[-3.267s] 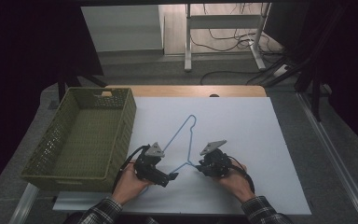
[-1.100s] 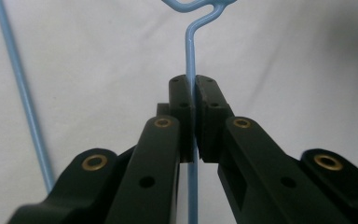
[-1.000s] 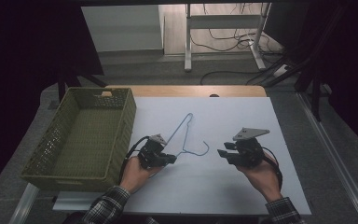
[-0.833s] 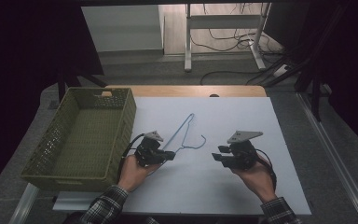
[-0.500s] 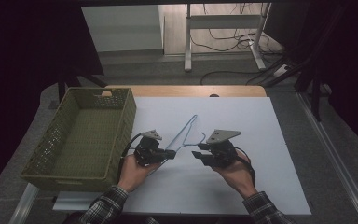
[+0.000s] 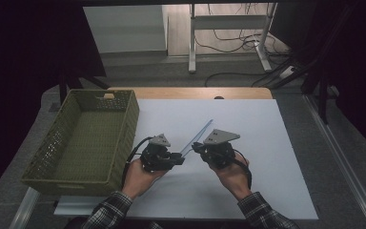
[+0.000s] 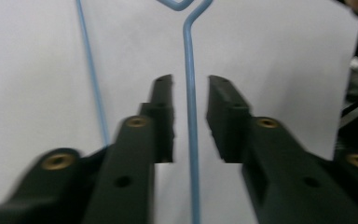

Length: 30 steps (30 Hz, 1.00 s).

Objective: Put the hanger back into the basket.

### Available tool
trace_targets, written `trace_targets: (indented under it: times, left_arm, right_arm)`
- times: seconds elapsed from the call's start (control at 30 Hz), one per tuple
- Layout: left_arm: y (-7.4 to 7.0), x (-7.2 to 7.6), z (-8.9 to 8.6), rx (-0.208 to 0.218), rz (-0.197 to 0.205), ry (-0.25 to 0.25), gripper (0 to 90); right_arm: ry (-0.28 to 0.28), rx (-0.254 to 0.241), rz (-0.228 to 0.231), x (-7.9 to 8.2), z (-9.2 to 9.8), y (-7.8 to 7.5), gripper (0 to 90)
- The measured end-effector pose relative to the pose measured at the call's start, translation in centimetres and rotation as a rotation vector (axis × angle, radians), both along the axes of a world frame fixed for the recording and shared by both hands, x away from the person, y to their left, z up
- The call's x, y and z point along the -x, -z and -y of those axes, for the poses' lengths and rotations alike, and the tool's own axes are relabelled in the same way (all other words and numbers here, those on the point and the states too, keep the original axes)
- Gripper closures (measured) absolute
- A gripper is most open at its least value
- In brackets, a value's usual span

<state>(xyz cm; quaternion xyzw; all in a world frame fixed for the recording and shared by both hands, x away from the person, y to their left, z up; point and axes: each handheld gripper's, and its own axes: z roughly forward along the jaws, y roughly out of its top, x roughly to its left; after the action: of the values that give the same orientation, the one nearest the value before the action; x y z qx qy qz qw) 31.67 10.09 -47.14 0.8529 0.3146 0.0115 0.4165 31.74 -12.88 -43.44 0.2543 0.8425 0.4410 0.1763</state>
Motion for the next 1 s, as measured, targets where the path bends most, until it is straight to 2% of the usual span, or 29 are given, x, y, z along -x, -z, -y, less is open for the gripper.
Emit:
trace_targets:
  times: [0.07, 0.1, 0.13, 0.2, 0.23, 0.27, 0.3, 0.33, 0.37, 0.4, 0.43, 0.47, 0.5, 0.53, 0.6, 0.63, 0.67, 0.73, 0.77, 0.8, 0.93, 1.0]
  left_arm:
    - [-0.6, 0.5, 0.5, -0.043, 0.046, -0.003, 69.3]
    - [-1.0, 1.0, 1.1, -0.109, 0.099, -0.002, 68.4]
    - [-1.1, 1.1, 1.5, -0.142, 0.118, -0.002, 68.7]
    - [-1.1, 1.4, 2.0, -0.184, 0.139, 0.008, 69.5]
    - [-1.1, 1.4, 2.0, -0.184, 0.139, 0.008, 71.2]
    - [-1.0, 1.5, 2.3, -0.216, 0.147, 0.009, 71.2]
    - [-0.9, 1.6, 2.5, -0.232, 0.151, 0.002, 74.8]
    - [-0.9, 1.6, 2.6, -0.235, 0.149, 0.004, 82.7]
    - [-1.0, 1.6, 2.5, -0.233, 0.141, -0.029, 84.0]
    - [-1.1, 1.6, 2.3, -0.229, 0.141, -0.039, 85.8]
    - [-1.2, 1.4, 1.9, -0.195, 0.122, -0.029, 86.5]
    - [-1.3, 1.2, 1.5, -0.139, 0.086, -0.035, 86.6]
    - [-1.5, 1.0, 1.1, -0.094, 0.064, -0.039, 86.7]
    - [-1.7, 0.8, 0.7, -0.064, 0.042, -0.038, 86.7]
    - [-2.0, 0.5, -0.2, 0.016, 0.001, -0.033, 86.7]
    - [-2.0, 0.4, -0.4, 0.038, -0.014, -0.032, 86.8]
    - [-2.0, 0.4, -0.4, 0.038, -0.014, -0.032, 86.8]
    - [-2.2, 0.3, -1.0, 0.086, -0.035, -0.029, 86.8]
    - [-2.2, 0.3, -1.0, 0.086, -0.035, -0.029, 86.8]
    - [-2.3, 0.3, -1.2, 0.104, -0.041, -0.028, 86.8]
    - [-2.3, 0.3, -1.1, 0.120, -0.049, -0.017, 86.8]
    - [-2.2, 0.5, -0.7, 0.123, -0.056, -0.007, 86.7]
  right_arm:
    - [0.005, -0.006, -0.012, 0.0, 0.0, -0.2, 84.5]
    - [0.014, -0.008, -0.026, 0.0, -0.1, -0.6, 84.5]
    - [0.015, -0.002, -0.031, 0.0, -0.2, -0.8, 84.5]
    - [0.020, 0.011, -0.035, 0.1, -0.4, -1.0, 84.5]
    - [0.023, 0.013, -0.040, 0.2, -0.6, -1.1, 84.5]
    - [0.023, 0.013, -0.040, 0.2, -0.6, -1.1, 84.5]
    - [0.023, 0.011, -0.050, 0.2, -0.7, -1.1, 84.5]
    - [0.019, 0.011, -0.055, 0.3, -0.8, -1.2, 84.4]
    - [0.021, 0.013, -0.051, 0.3, -0.9, -1.2, 84.4]
    - [0.022, 0.016, -0.048, 0.3, -0.9, -1.2, 84.2]
    - [0.021, 0.016, -0.049, 0.3, -0.9, -1.2, 83.8]
    - [0.018, 0.009, -0.047, 0.3, -0.8, -1.3, 83.2]
    - [0.014, -0.014, -0.048, 0.2, -0.6, -1.4, 78.7]
    - [0.016, -0.040, -0.048, 0.2, -0.4, -1.6, 70.5]
    - [0.029, -0.053, -0.032, 0.2, 0.0, -2.0, 68.0]
    - [0.033, -0.062, -0.024, 0.3, 0.3, -2.2, 67.5]
    - [0.033, -0.065, -0.021, 0.3, 0.5, -2.3, 67.2]
    - [0.038, -0.065, -0.011, 0.3, 1.0, -2.4, 66.7]
    - [0.038, -0.065, -0.011, 0.3, 1.0, -2.4, 66.7]
    - [0.039, -0.076, -0.013, 0.3, 1.3, -2.2, 65.1]
    - [0.029, -0.114, -0.031, 0.2, 1.0, -1.9, 63.6]
    - [0.007, -0.151, -0.029, 0.2, 0.7, -1.9, 63.6]
